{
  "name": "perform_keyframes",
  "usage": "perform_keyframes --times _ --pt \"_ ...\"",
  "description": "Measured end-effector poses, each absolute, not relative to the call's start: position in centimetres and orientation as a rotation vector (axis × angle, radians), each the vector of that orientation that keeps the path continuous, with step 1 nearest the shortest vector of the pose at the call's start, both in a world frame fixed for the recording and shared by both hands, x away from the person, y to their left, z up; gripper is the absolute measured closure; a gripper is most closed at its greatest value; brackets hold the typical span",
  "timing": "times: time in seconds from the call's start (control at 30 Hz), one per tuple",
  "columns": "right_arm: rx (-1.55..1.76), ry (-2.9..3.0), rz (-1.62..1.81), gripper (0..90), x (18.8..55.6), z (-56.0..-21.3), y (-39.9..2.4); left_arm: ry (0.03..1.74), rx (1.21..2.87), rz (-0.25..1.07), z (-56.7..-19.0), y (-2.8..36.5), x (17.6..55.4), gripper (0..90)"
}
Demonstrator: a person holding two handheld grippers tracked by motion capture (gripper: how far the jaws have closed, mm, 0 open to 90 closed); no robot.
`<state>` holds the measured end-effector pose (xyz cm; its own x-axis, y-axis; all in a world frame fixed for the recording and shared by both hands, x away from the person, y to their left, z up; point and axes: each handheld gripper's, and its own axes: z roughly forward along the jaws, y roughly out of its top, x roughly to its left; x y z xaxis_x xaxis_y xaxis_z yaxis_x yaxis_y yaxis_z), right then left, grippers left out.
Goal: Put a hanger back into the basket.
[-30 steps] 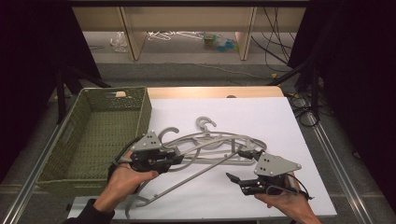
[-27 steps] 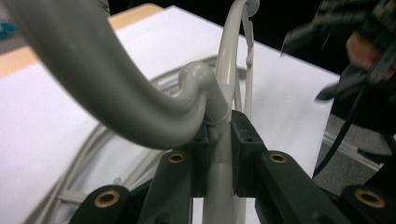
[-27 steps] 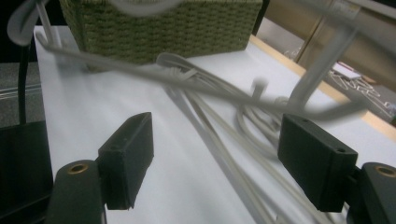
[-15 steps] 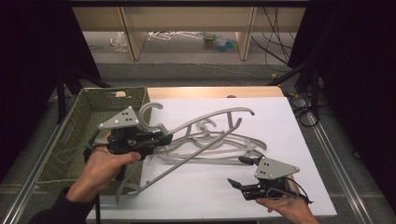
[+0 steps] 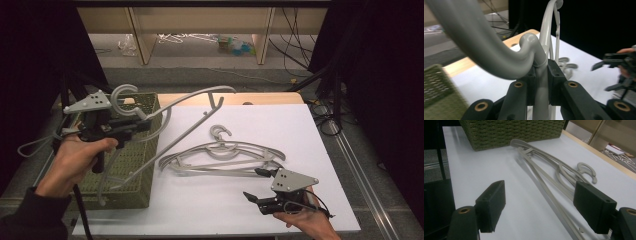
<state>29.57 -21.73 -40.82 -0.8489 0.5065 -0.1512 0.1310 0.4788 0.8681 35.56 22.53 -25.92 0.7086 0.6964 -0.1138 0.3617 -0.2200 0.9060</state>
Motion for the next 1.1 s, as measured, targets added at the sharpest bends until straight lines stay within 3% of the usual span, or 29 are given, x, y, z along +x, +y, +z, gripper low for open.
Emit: perform_keyframes --times 0.47,1.1 --pt "0.534 2.370 1.306 26.5 29.7 -41.2 -21.5 0.992 1.798 0.554 -27.4 30.0 39.1 79.4" --pt "0.524 2.381 1.305 25.9 29.8 -41.3 -21.4 1.095 1.821 0.649 -31.3 35.4 40.5 79.4"
